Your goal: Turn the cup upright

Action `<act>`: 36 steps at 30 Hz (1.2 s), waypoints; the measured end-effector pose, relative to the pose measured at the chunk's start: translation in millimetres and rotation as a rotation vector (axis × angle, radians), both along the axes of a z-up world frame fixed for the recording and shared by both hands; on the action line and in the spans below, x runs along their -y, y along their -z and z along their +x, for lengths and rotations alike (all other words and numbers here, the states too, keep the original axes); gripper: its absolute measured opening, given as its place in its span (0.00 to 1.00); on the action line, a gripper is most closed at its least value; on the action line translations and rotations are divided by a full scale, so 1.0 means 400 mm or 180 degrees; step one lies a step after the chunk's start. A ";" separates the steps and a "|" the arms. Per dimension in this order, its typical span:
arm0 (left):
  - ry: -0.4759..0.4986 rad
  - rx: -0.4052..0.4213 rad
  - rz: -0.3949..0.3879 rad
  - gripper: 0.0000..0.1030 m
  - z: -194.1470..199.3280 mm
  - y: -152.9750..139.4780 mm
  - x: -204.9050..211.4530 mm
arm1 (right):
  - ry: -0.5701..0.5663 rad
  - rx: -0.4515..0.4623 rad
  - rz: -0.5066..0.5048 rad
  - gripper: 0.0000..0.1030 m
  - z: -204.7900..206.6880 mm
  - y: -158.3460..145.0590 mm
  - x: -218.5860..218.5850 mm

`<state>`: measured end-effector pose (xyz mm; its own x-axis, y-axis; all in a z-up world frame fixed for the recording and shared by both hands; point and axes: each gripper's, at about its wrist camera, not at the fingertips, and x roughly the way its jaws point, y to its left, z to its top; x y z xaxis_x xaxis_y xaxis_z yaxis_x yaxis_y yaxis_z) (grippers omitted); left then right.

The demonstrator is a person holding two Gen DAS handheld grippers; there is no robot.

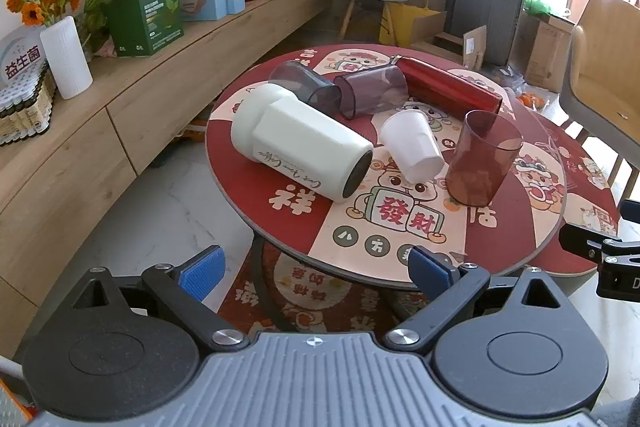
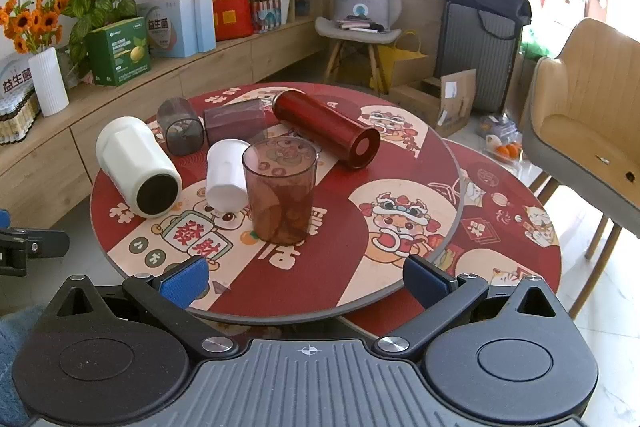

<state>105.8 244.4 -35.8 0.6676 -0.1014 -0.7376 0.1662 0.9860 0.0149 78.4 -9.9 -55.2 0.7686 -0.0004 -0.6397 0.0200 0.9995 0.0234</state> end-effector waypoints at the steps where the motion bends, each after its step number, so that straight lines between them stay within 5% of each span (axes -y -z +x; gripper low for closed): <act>1: -0.0003 -0.0003 0.0002 0.96 0.001 0.000 -0.001 | -0.0002 0.0000 0.0002 1.00 0.001 0.000 -0.001; 36: -0.0025 -0.0032 0.0029 0.96 0.005 0.003 -0.008 | 0.0031 -0.0012 0.0056 1.00 0.005 0.011 -0.001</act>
